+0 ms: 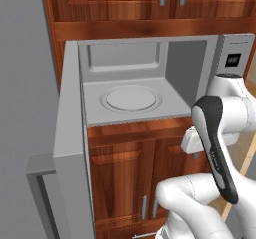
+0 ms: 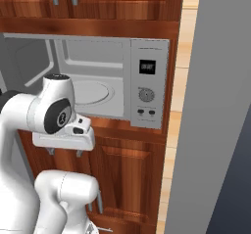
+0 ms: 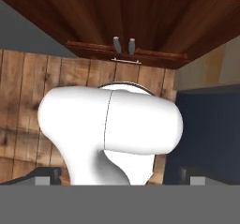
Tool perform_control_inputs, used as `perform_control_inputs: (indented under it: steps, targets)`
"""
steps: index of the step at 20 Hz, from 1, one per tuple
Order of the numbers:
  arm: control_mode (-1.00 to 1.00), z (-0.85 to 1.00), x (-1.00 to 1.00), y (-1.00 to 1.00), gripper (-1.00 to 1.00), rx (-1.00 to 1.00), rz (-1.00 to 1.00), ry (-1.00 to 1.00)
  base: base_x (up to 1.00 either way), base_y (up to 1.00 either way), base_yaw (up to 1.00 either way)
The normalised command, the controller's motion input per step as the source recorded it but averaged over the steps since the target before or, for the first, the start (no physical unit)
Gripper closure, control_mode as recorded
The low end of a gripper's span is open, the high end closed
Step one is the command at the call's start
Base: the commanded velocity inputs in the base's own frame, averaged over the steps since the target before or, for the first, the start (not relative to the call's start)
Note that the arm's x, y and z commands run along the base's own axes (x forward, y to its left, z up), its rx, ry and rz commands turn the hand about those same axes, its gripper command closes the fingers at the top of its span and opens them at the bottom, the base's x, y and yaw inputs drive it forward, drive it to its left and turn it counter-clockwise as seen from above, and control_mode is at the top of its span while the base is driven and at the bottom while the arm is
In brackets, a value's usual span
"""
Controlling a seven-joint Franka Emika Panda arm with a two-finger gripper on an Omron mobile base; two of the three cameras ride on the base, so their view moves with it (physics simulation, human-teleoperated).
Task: Place the sponge inside the microwave to prepare for sanitizing.
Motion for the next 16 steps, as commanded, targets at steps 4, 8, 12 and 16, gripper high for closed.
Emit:
perform_control_inputs:
  steps: [4,8,12,16]
  targets:
    - [-1.0,0.0,0.0,0.0,-1.0,0.0,0.0,0.0,0.0,0.0,0.0]
    - [-1.0,0.0,0.0,0.0,-1.0,0.0,0.0,0.0,0.0,0.0,0.0]
    - [-1.0,0.0,-0.27,0.0,-1.0,0.0,-0.01,0.0,0.0,0.0,0.0]
    - [-1.0,-0.1,-0.76,0.0,-1.0,0.03,-0.13,0.0,0.0,0.0,0.0]
